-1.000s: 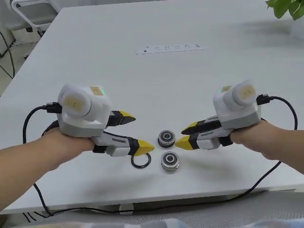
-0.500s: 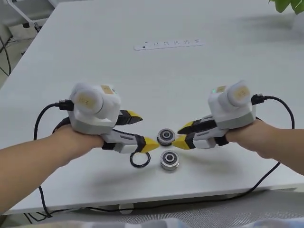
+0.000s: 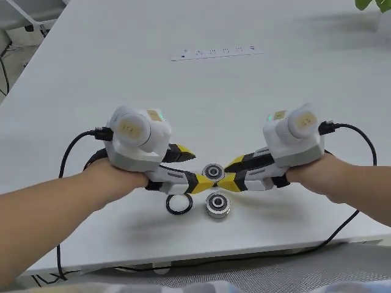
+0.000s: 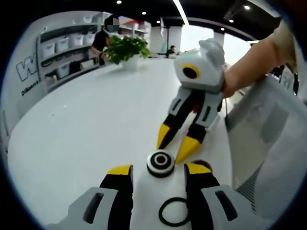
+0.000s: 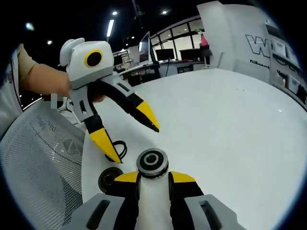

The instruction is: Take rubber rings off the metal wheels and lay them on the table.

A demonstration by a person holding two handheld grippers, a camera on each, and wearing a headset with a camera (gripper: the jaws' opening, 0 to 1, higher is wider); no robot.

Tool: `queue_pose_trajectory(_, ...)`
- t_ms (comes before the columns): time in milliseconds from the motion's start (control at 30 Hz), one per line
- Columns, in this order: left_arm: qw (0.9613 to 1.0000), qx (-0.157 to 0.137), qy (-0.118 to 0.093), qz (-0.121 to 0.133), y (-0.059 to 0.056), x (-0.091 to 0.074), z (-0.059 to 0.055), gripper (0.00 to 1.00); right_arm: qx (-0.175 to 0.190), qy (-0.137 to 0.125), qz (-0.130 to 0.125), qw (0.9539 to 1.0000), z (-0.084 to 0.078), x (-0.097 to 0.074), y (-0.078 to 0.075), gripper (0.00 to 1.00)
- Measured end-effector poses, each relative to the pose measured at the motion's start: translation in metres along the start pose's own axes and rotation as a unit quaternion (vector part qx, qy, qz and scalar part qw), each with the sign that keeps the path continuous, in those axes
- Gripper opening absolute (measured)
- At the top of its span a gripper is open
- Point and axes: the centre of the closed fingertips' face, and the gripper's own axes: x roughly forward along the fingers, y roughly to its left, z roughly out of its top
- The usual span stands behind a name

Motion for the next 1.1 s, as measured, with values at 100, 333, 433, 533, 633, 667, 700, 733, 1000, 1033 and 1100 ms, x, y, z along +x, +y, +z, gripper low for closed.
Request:
queue_pose_trajectory(100,1.0000,0.002,0.003,-0.005,-0.001,0.004,-0.002,0.41,-0.001,-0.003,0.000,1.0000,0.000,0.000,-0.001,0.21)
queue_pose_trajectory(333,0.9998,0.009,0.009,-0.015,-0.003,0.012,-0.001,0.33,-0.001,-0.004,0.000,1.0000,0.000,0.000,-0.001,0.20)
queue_pose_trajectory(433,0.9996,0.016,0.012,-0.020,-0.005,0.014,-0.001,0.30,-0.002,-0.004,-0.001,1.0000,0.001,0.000,0.000,0.20)
queue_pose_trajectory(533,0.9994,0.023,0.015,-0.020,-0.004,0.017,-0.002,0.27,-0.002,-0.005,-0.001,1.0000,0.001,0.000,0.001,0.20)
queue_pose_trajectory(633,0.9995,0.021,0.013,-0.022,-0.004,0.017,0.000,0.23,-0.002,-0.005,-0.002,1.0000,0.002,0.000,0.003,0.20)
queue_pose_trajectory(667,0.9994,0.023,0.013,-0.022,-0.005,0.018,0.000,0.22,-0.003,-0.004,-0.002,1.0000,0.002,0.000,0.003,0.20)
queue_pose_trajectory(700,0.9993,0.025,0.014,-0.023,-0.005,0.018,0.000,0.22,-0.003,-0.004,-0.002,1.0000,0.002,-0.001,0.004,0.20)
queue_pose_trajectory(733,0.9993,0.027,0.014,-0.023,-0.005,0.019,0.000,0.22,-0.003,-0.004,-0.003,1.0000,0.002,-0.001,0.004,0.20)
queue_pose_trajectory(1000,0.9992,0.035,0.011,-0.017,-0.006,0.019,0.002,0.18,-0.005,-0.004,-0.003,1.0000,0.003,-0.001,0.004,0.19)
queue_pose_trajectory(1033,0.9992,0.034,0.009,-0.017,-0.006,0.019,0.002,0.17,-0.006,-0.004,-0.003,1.0000,0.002,-0.001,0.005,0.19)
queue_pose_trajectory(1100,0.9995,0.030,0.006,-0.011,-0.005,0.018,0.003,0.16,-0.009,-0.005,-0.002,0.9999,0.003,0.000,0.006,0.19)
